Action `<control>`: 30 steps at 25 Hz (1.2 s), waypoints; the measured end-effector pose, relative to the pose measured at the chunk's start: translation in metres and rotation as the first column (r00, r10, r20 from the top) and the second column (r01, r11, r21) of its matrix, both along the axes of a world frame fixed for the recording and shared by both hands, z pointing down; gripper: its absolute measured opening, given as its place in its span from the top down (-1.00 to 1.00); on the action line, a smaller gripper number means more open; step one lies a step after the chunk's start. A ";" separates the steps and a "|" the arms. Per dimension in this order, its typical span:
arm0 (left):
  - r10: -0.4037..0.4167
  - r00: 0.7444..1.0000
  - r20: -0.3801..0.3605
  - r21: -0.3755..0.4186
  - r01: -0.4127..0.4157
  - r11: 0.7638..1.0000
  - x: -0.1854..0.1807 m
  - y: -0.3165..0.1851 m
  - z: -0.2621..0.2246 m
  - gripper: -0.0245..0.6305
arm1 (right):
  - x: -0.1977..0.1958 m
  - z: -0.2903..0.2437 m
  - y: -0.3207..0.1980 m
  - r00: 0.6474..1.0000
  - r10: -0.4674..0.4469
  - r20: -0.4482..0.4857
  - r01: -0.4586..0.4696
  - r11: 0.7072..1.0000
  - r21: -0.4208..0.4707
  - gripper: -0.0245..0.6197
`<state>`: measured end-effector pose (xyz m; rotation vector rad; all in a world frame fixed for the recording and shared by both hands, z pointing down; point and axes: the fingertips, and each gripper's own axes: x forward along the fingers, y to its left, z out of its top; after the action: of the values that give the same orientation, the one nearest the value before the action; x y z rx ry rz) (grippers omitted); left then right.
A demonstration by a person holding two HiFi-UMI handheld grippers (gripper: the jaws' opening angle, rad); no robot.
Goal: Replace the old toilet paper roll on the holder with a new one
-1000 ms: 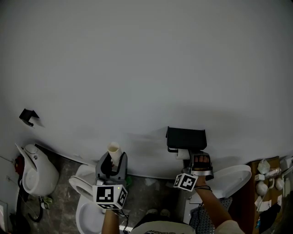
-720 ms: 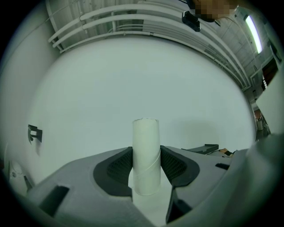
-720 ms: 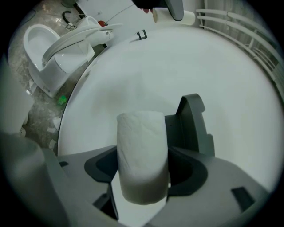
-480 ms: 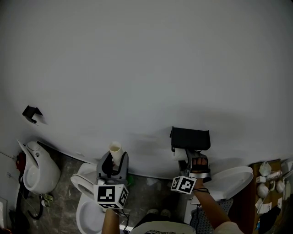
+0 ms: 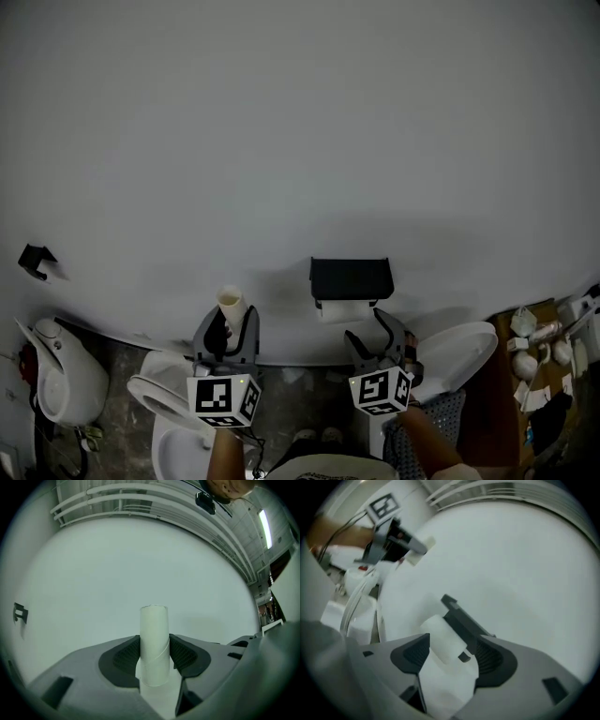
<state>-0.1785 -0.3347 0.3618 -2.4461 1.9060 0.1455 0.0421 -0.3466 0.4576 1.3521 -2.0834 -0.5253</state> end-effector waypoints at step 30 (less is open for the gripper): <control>0.059 0.998 -0.025 0.016 -0.059 0.998 0.067 -0.020 -0.021 0.34 | 0.114 -0.093 0.005 0.705 0.181 0.686 -0.279 0.960 0.034 0.95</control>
<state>-0.1113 -0.3544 0.3408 -2.5036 1.8365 0.1928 0.1561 -0.3419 0.3643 2.0958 -2.3968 -0.0416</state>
